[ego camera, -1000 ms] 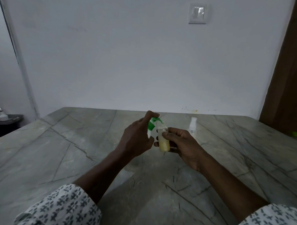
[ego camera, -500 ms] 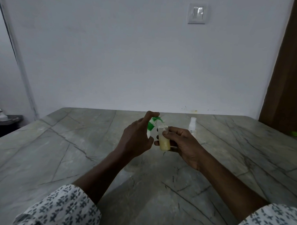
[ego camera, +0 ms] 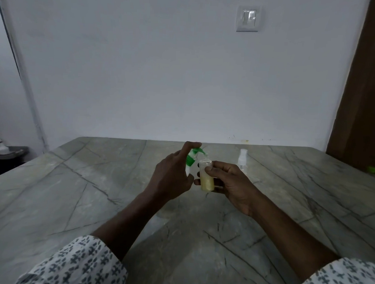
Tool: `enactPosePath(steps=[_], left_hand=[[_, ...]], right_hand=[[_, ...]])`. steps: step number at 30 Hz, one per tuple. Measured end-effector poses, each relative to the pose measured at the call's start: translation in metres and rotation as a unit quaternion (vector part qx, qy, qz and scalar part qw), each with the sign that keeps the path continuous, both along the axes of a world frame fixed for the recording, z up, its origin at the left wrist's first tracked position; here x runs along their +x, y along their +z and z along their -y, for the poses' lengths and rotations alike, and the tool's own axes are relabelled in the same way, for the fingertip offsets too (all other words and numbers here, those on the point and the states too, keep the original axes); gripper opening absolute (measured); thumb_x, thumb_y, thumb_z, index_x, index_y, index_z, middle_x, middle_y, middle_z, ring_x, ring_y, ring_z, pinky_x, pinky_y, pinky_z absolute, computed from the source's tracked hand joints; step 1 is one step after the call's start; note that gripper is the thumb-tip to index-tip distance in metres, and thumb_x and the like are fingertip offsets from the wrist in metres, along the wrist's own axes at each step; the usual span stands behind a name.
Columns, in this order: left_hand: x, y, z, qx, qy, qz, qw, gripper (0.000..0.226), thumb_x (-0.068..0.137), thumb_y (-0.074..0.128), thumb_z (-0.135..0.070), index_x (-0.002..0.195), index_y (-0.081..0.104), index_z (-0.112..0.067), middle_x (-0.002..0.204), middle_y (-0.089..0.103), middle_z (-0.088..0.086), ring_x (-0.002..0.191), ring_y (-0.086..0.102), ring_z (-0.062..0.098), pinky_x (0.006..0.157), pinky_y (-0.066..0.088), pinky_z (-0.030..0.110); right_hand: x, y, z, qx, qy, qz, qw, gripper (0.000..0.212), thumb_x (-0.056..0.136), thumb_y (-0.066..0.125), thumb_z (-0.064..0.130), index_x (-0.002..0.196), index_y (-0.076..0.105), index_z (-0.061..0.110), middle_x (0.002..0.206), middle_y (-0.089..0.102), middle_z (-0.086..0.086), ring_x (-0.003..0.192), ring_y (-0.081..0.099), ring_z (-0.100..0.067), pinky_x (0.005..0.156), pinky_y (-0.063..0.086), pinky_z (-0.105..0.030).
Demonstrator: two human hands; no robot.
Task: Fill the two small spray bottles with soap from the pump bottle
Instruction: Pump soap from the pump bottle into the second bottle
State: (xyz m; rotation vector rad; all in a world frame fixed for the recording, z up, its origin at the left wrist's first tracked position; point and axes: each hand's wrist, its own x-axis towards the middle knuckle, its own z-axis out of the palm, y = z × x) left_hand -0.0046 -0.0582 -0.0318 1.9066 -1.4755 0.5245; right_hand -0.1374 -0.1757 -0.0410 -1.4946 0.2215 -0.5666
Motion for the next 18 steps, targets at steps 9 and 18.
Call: enactPosePath(steps=[9, 18], left_hand=[[0.0018, -0.0013, 0.0026, 0.011, 0.016, 0.005, 1.000, 0.083, 0.077, 0.076, -0.017, 0.140, 0.025, -0.036, 0.117, 0.067, 0.007, 0.067, 0.054, 0.014, 0.061, 0.051, 0.024], [0.0007, -0.0004, 0.0027, -0.006, 0.006, -0.008, 1.000, 0.065, 0.077, 0.075, -0.012, 0.131, 0.040, -0.024, 0.115, 0.068, 0.007, 0.070, 0.056, 0.014, 0.061, 0.045, 0.019]], right_hand=[[-0.0005, -0.0010, 0.0017, 0.004, -0.006, -0.006, 1.000, 0.017, 0.096, 0.057, 0.018, 0.108, 0.068, 0.017, 0.108, 0.074, -0.012, 0.095, 0.074, -0.028, 0.089, 0.055, -0.040], [0.0017, -0.0050, 0.0008, -0.019, 0.009, -0.028, 0.999, 0.027, 0.098, 0.055, 0.020, 0.121, 0.064, 0.012, 0.110, 0.074, -0.012, 0.098, 0.073, -0.028, 0.089, 0.057, -0.037]])
